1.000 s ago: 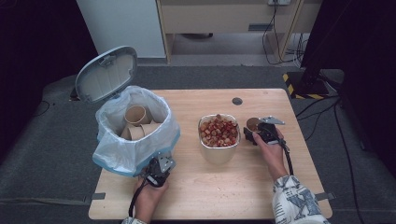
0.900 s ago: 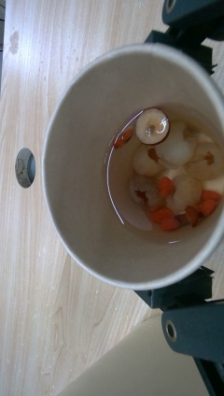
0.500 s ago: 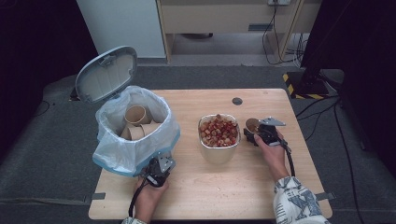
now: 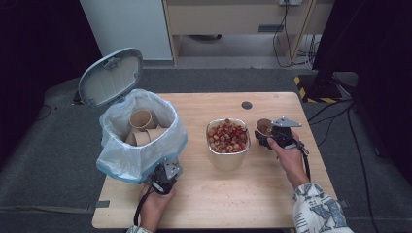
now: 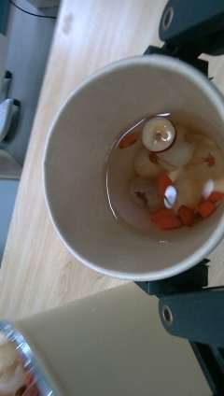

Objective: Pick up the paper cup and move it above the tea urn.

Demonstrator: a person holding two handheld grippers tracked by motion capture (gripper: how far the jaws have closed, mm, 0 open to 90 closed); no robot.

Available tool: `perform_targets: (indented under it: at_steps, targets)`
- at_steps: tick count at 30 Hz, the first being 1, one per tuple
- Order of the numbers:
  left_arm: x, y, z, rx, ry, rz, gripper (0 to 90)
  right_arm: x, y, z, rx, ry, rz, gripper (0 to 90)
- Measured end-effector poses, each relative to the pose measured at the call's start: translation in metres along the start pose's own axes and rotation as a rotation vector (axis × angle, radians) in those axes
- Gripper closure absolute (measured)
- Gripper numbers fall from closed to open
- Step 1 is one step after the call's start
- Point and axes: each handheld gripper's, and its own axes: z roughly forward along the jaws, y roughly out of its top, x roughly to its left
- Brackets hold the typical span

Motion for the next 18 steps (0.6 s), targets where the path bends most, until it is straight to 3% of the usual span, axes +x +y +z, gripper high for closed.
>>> perform_targets:
  at_steps: [5,18]
  targets:
    - [0.000,0.000,0.000,0.001,0.001,0.003,89.4,-0.003,0.016,-0.013,-0.005,0.003,-0.073,29.9]
    - [0.000,0.000,0.000,0.001,0.002,0.003,89.4,-0.012,0.048,-0.038,-0.032,-0.014,-0.203,29.9]
